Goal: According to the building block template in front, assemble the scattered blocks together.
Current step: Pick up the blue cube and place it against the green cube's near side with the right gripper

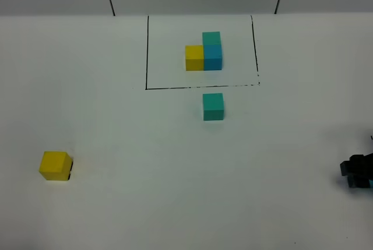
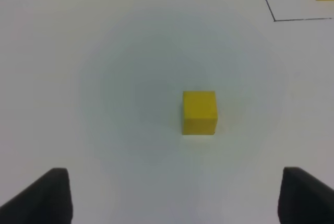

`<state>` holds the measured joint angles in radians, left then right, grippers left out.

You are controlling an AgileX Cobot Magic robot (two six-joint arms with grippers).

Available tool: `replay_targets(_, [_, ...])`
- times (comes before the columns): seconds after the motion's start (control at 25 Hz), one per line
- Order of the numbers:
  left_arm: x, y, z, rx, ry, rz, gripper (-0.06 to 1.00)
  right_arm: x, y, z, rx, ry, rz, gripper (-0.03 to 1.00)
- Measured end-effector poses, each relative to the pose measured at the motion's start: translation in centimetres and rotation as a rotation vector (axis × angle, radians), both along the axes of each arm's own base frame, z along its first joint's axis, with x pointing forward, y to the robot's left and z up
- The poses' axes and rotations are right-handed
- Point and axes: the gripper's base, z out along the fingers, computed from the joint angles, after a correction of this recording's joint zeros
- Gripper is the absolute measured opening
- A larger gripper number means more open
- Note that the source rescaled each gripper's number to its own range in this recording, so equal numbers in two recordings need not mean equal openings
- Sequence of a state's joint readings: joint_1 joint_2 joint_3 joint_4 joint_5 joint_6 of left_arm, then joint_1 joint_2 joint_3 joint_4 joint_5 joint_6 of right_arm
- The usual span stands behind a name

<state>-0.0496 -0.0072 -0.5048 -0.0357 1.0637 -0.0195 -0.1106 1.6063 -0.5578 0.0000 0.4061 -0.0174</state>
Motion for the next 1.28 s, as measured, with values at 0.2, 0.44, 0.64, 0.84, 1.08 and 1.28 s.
replay_targets(0.2, [0.0, 0.0, 0.0, 0.0, 0.0, 0.0, 0.84, 0.3, 0.0, 0.2, 0.0, -0.002, 0.0, 0.01])
replay_targets(0.44, [0.0, 0.0, 0.0, 0.0, 0.0, 0.0, 0.84, -0.2, 1.1, 0.6, 0.02, 0.084, 0.007, 0.01])
replay_targets(0.64, [0.0, 0.0, 0.0, 0.0, 0.0, 0.0, 0.84, 0.6, 5.0, 3.2, 0.035, 0.063, 0.051, 0.01])
replay_targets(0.84, [0.0, 0.0, 0.0, 0.0, 0.0, 0.0, 0.84, 1.9, 11.6, 5.8, 0.041, 0.02, 0.014, 0.01])
replay_targets(1.08, [0.0, 0.0, 0.0, 0.0, 0.0, 0.0, 0.84, 3.3, 19.4, 5.6, 0.02, 0.0, -0.002, 0.01])
replay_targets(1.28, [0.0, 0.0, 0.0, 0.0, 0.0, 0.0, 0.84, 5.2, 25.0, 3.9, 0.001, 0.023, 0.052, 0.01])
